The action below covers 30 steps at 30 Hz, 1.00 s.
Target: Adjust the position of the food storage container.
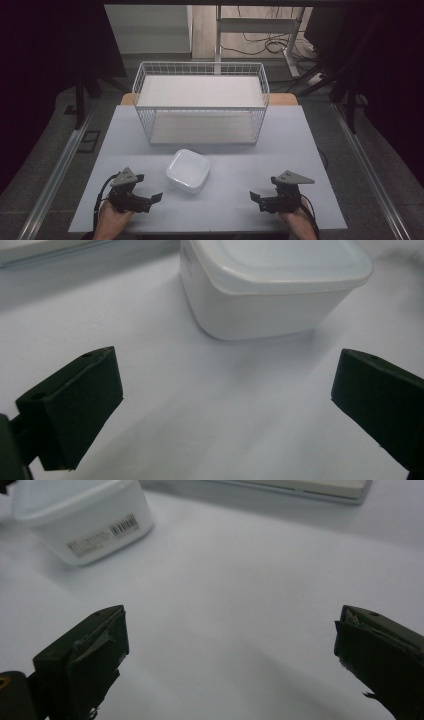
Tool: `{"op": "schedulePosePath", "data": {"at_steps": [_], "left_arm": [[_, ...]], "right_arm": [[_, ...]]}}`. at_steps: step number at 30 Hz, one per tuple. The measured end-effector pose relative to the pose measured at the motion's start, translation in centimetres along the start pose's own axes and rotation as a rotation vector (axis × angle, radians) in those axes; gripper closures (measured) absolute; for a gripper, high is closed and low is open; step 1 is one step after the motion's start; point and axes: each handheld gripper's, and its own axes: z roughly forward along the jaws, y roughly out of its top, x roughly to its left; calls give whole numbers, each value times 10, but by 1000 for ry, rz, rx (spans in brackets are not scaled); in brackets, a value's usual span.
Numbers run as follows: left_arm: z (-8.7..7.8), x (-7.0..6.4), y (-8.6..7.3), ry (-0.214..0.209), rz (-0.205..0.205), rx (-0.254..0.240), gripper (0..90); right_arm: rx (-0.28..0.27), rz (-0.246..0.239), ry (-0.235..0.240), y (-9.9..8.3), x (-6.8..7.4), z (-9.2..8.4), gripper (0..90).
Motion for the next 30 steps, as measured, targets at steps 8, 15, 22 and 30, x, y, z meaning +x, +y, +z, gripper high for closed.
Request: {"op": "schedulePosePath", "data": {"at_steps": [8, 15, 22, 30], "left_arm": [[-3, 11, -3, 50, -12, -25, 7], [0, 12, -4, 52, 8, -29, 7], [-1, 13, -2, 22, -12, -34, 5], [-2, 14, 2, 12, -37, -16, 18]], "right_arm": [[23, -111, -28, -5, 1, 8, 6], [-4, -127, -59, -3, 0, 6, 10], [15, -131, -59, -1, 2, 6, 14], [19, -151, -53, 4, 8, 8, 0]]}}
